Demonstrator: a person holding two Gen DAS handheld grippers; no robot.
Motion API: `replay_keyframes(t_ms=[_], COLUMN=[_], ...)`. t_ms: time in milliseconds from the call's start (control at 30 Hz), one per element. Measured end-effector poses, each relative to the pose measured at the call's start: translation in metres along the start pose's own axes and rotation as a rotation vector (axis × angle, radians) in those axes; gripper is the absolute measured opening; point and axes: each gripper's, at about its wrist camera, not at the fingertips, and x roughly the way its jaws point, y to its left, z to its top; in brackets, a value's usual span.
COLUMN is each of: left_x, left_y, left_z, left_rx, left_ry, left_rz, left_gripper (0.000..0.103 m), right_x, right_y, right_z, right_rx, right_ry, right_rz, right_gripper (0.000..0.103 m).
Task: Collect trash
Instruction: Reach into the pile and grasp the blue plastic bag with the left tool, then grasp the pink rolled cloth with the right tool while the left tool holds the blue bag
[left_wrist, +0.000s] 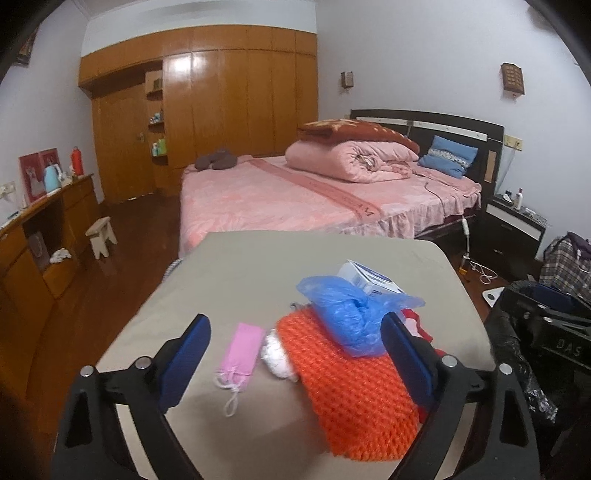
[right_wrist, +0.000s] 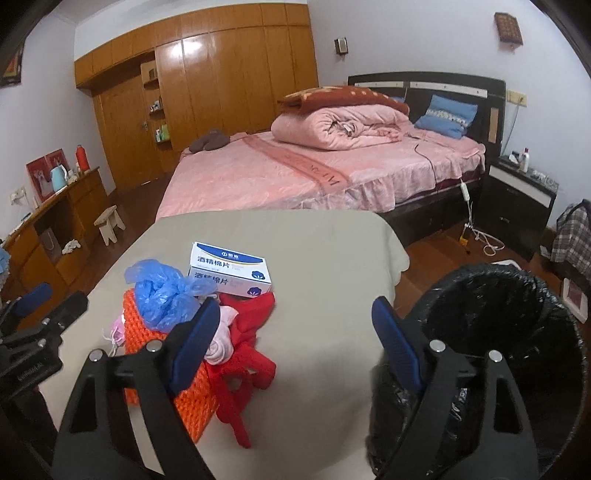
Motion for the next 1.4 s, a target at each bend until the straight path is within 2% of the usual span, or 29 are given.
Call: replay_keyframes(t_ms=[200, 300, 500, 533, 600, 800, 1067, 1233, 1400], left_x=[0.031, 0.049, 0.075, 0.077, 0.082, 0.075, 0.045, 0.036, 0.036], left_y=[-0.019, -0.028, -0.045, -0.048, -0.049, -0.045, -0.023, 0.004, 0.021], left_z=[0.003, 0.003, -0.011, -0.013, -0.018, -0.019, 0.0, -0.001, -0.007], left_rx=[0.015, 0.031, 0.076, 0.084, 0.093, 0.076, 0.04, 0.013, 0.005], left_ry=[0.006, 0.025, 0.091, 0.102, 0.119, 0.089, 0.01, 0.016, 0.034], left_rz=[-0.056, -0.072, -0.082, -0.077, -0.076, -0.08, -0.066, -0.016, 0.018], left_gripper=[0.087, 0.081, 0.078, 0.075, 0.058, 0.045, 0.044, 0.044, 0.044], right_x=[0.019, 0.028, 0.04, 0.042, 0.046, 0.048, 0.045, 0.052, 0.065], right_y=[-0.003, -0.007, -0.01, -0.01, -0.01, -0.005, 0.007, 0.031, 0.056], right_z=[0.007, 0.009, 0.005, 0.005, 0.004, 0.003, 0.002, -0.003, -0.011], right_rx=[-0.016, -0.015, -0.01, -0.011, -0.01, -0.025, -0.026, -0.043, -0.08], right_ry=[0.002, 0.013, 0.036, 0.043, 0.051, 0.053, 0.036, 0.041, 0.065], right_rz=[-0.038, -0.055, -0.065, -0.065, -0.063, -0.054, -0.008, 0.044, 0.078], right_gripper=[0.081, 0.081, 0.081, 0.081, 0.081, 0.081, 0.081, 0.081, 0.07])
